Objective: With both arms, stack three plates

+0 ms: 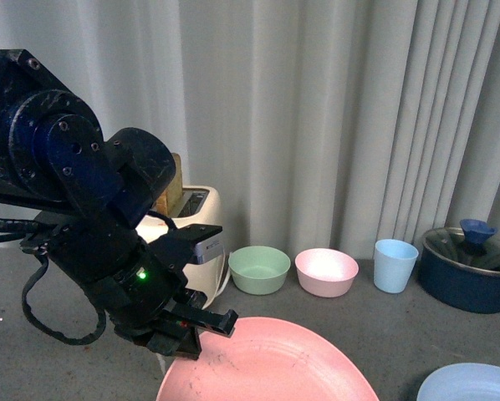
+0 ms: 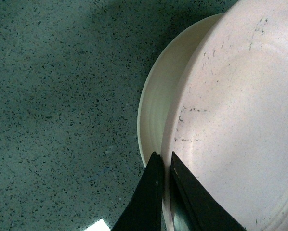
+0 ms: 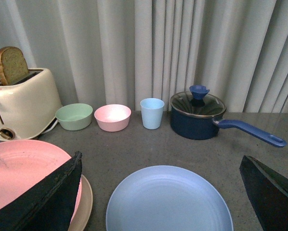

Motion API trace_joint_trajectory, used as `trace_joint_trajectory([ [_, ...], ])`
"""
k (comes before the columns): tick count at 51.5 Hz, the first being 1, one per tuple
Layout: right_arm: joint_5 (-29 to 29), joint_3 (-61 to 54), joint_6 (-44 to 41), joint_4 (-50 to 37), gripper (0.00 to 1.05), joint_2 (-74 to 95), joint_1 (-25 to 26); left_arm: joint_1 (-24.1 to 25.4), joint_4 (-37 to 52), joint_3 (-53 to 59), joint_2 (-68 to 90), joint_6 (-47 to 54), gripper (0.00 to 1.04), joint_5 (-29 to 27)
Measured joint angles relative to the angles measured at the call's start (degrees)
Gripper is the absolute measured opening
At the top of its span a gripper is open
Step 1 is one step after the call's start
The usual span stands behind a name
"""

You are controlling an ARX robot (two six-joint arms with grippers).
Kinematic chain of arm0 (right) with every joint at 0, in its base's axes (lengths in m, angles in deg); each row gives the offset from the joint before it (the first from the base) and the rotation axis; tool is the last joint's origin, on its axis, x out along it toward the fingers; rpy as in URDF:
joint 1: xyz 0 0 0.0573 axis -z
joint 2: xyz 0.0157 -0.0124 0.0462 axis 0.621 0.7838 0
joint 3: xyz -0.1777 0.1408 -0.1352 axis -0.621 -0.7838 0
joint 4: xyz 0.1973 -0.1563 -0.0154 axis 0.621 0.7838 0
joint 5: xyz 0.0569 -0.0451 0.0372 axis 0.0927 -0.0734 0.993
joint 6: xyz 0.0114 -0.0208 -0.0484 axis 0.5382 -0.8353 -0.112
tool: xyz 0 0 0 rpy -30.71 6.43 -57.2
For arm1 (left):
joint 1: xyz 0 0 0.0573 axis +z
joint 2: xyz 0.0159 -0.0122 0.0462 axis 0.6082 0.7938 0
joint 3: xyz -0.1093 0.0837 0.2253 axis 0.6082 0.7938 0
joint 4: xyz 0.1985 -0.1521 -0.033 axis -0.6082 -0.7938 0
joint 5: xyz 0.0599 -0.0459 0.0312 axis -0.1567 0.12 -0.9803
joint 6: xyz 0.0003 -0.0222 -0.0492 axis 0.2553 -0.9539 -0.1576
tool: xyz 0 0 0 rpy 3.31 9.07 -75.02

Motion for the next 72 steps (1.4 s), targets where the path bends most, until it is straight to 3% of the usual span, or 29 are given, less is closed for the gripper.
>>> trace_joint_trajectory([
  [43, 0.0, 0.0, 0.0, 0.0, 0.97, 0.0, 0.0, -0.9, 0.3, -3.4, 6.8, -2.3, 0.03, -0.9],
  [72, 0.0, 0.0, 0.0, 0.0, 0.97, 0.0, 0.0, 0.7, 0.4, -5.3, 3.1, -4.5, 0.89, -0.4],
])
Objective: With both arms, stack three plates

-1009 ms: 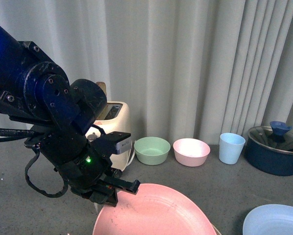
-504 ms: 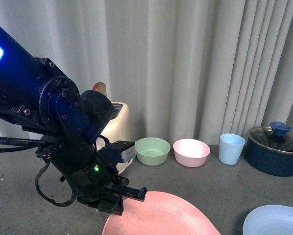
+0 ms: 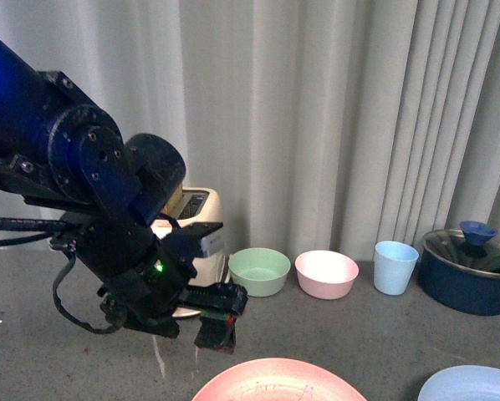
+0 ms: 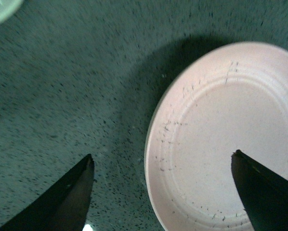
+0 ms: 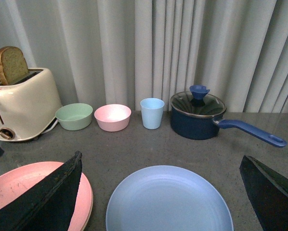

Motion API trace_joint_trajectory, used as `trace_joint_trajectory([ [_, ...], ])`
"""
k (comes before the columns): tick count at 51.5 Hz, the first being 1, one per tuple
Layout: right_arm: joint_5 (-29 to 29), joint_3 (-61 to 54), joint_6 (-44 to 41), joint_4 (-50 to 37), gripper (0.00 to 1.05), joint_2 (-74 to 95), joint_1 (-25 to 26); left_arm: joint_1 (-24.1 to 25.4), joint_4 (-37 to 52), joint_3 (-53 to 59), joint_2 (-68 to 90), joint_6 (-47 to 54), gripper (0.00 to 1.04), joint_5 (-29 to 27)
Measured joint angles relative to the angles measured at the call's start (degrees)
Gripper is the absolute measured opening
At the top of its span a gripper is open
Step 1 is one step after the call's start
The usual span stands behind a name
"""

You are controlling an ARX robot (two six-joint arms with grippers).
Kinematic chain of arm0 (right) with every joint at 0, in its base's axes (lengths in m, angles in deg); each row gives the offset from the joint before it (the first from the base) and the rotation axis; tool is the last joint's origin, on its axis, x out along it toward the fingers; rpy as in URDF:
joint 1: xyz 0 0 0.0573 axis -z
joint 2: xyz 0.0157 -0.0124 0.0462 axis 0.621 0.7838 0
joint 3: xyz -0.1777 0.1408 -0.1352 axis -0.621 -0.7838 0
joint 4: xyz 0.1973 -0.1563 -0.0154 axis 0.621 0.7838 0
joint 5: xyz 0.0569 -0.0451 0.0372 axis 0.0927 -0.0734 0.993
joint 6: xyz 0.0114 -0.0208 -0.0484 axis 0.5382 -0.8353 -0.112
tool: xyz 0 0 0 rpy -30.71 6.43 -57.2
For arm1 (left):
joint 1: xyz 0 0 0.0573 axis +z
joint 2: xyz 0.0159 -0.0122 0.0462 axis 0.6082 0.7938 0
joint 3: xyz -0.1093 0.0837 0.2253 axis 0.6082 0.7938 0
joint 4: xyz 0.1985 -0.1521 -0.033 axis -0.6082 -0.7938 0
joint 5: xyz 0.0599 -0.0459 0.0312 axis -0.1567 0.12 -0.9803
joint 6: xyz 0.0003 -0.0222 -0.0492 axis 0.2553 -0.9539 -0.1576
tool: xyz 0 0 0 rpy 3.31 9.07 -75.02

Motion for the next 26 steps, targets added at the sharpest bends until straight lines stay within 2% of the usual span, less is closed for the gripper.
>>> trace_joint_trajectory([
  [3, 0.0, 0.0, 0.0, 0.0, 0.97, 0.0, 0.0, 0.8, 0.3, 0.0, -1.6, 0.2, 0.97, 0.0],
  [5, 0.0, 0.0, 0.0, 0.0, 0.97, 0.0, 0.0, 1.2, 0.5, 0.0, -2.7, 0.5, 1.00, -0.2],
  [9, 0.0, 0.0, 0.0, 0.0, 0.97, 0.0, 0.0, 2.4, 1.4, 0.0, -5.2, 1.2, 0.97, -2.6],
  [26, 0.0, 0.0, 0.0, 0.0, 0.97, 0.0, 0.0, 3.9, 1.9, 0.1, -7.5, 0.1, 0.98, -2.4],
])
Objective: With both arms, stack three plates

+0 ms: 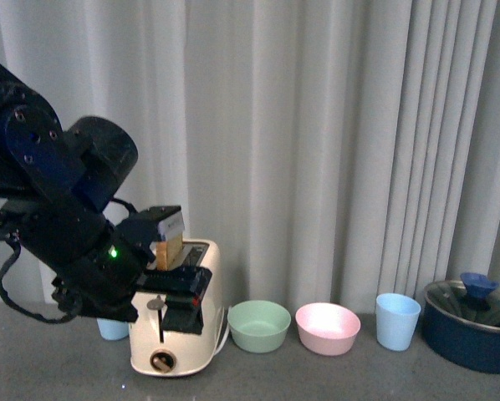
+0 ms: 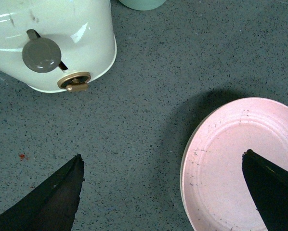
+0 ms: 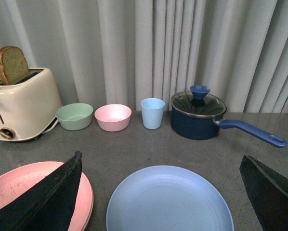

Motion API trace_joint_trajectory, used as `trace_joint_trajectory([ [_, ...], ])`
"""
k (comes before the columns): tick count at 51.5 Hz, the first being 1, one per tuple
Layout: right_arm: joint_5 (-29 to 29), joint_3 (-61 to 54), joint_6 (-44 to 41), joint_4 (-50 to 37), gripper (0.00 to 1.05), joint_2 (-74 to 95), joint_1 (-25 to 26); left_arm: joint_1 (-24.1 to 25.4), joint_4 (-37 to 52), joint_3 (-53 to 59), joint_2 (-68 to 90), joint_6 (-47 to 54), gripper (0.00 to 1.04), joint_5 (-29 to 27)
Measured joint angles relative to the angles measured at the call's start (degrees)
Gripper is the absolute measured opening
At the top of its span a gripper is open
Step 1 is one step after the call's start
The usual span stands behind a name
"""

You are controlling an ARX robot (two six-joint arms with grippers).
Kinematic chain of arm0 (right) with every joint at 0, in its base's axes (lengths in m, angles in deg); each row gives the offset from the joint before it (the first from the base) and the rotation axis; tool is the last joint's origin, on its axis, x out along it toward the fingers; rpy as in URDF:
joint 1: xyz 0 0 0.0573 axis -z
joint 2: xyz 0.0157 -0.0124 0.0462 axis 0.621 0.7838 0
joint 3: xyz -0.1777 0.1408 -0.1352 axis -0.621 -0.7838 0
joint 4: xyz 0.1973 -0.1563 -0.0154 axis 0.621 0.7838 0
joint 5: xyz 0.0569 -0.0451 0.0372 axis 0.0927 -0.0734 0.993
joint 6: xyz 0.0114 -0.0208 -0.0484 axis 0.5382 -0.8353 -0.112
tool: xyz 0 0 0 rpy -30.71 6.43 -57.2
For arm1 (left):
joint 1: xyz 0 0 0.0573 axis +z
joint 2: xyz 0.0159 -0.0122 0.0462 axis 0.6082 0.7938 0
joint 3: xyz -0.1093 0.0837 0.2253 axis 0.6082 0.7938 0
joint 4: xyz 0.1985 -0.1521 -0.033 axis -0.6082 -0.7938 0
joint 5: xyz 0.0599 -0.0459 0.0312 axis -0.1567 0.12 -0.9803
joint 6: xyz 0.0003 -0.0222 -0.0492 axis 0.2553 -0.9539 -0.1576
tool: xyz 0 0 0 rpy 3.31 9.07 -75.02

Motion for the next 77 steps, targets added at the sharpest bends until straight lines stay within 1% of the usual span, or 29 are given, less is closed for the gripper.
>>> trace_joint_trajectory([
  [55, 0.0, 0.0, 0.0, 0.0, 0.97, 0.0, 0.0, -0.1, 0.0, 0.0, 0.0, 0.0, 0.98, 0.0],
  [56, 0.0, 0.0, 0.0, 0.0, 0.97, 0.0, 0.0, -0.3, 1.5, 0.7, -0.1, -0.2, 0.97, -1.3],
  [59, 0.0, 0.0, 0.0, 0.0, 0.97, 0.0, 0.0, -0.6, 19.2, 9.0, -2.2, -2.3, 0.87, -12.2],
  [60, 0.0, 0.0, 0.0, 0.0, 0.97, 0.0, 0.0, -0.6, 22.3, 10.8, -2.6, -2.7, 0.85, -13.9],
  [61, 0.0, 0.0, 0.0, 0.0, 0.97, 0.0, 0.0, -0.6, 28.5, 14.2, -3.4, -3.1, 0.81, -17.0],
  [63, 0.0, 0.0, 0.0, 0.0, 0.97, 0.0, 0.0, -0.3, 40.7, 21.5, -5.3, -3.7, 0.74, -20.1],
  [64, 0.0, 0.0, 0.0, 0.0, 0.97, 0.0, 0.0, -0.1, 46.6, 24.9, -6.1, -4.0, 0.71, -20.7],
  [65, -0.1, 0.0, 0.0, 0.0, 0.97, 0.0, 0.0, 0.0, 49.5, 26.4, -6.5, -4.1, 0.69, -20.8],
  [67, -0.1, 0.0, 0.0, 0.0, 0.97, 0.0, 0.0, 0.6, 61.4, 32.3, -8.1, -4.5, 0.62, -20.9],
  [69, 0.0, 0.0, 0.0, 0.0, 0.97, 0.0, 0.0, 1.3, 69.6, 36.8, -10.3, -4.7, 0.55, -20.7],
  [70, 0.0, 0.0, 0.0, 0.0, 0.97, 0.0, 0.0, 1.4, 71.2, 37.8, -10.9, -4.7, 0.53, -20.6],
  [73, 0.0, 0.0, 0.0, 0.0, 0.97, 0.0, 0.0, 2.5, 77.3, 42.6, -14.7, -4.9, 0.42, -19.9],
  [76, 0.0, 0.0, 0.0, 0.0, 0.97, 0.0, 0.0, 3.5, 79.7, 46.9, -18.3, -5.1, 0.31, -19.4],
  [77, 0.0, 0.0, 0.0, 0.0, 0.97, 0.0, 0.0, 3.9, 80.4, 49.0, -19.8, -5.2, 0.26, -19.2],
])
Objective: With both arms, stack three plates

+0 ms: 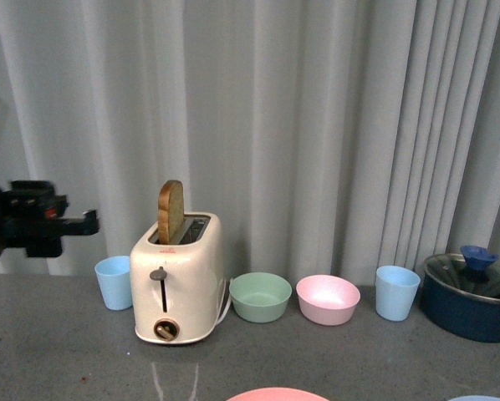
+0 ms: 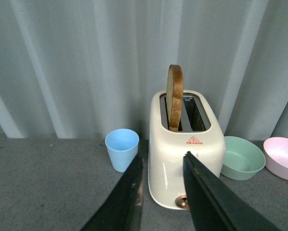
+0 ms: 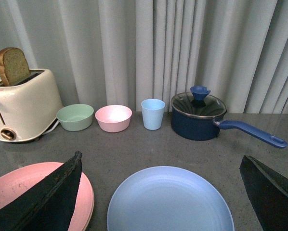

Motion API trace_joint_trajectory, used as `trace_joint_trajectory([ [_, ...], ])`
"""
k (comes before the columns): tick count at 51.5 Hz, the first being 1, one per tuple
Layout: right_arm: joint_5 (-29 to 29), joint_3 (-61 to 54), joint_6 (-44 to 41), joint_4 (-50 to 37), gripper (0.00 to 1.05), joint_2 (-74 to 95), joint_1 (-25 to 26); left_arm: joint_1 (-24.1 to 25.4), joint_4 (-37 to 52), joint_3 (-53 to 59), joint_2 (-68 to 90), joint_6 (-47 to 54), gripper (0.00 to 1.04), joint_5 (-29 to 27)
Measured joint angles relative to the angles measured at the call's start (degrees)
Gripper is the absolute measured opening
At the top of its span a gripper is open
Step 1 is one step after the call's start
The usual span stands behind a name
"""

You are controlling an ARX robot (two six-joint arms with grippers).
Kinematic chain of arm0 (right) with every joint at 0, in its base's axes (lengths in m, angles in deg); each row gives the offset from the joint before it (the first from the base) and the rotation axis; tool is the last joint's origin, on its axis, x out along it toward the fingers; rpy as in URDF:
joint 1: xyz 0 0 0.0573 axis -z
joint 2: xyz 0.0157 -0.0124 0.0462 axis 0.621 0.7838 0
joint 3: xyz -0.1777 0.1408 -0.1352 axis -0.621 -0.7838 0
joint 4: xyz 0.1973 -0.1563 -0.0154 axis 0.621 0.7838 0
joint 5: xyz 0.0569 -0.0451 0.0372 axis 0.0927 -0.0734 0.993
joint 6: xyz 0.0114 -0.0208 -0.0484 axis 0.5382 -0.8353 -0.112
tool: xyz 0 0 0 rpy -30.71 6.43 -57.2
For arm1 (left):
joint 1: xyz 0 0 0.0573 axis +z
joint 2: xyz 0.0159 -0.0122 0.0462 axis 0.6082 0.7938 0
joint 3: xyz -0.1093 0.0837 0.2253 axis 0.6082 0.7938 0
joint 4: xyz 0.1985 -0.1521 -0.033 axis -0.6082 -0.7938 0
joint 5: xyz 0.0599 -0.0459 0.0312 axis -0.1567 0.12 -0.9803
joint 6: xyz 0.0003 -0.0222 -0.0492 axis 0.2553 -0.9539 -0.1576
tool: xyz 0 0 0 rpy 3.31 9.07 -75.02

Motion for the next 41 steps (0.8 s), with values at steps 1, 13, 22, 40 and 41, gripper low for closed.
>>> trace_joint_trajectory([
  [1, 0.0, 0.0, 0.0, 0.0, 0.97, 0.0, 0.0, 0.2, 0.3, 1.3, -0.9, -0.1, 0.22, 0.3],
  [13, 0.0, 0.0, 0.0, 0.0, 0.97, 0.0, 0.0, 2.1, 1.9, 13.7, -9.3, -0.6, 0.04, 2.8],
  [22, 0.0, 0.0, 0.0, 0.0, 0.97, 0.0, 0.0, 3.6, 1.8, 20.0, -16.3, -0.6, 0.04, 4.1],
  [40, 0.0, 0.0, 0.0, 0.0, 0.97, 0.0, 0.0, 8.0, 0.1, 29.9, -27.2, -0.6, 0.04, 8.3],
  [41, 0.0, 0.0, 0.0, 0.0, 0.97, 0.0, 0.0, 8.0, -0.3, 30.2, -27.9, -0.6, 0.04, 8.4],
])
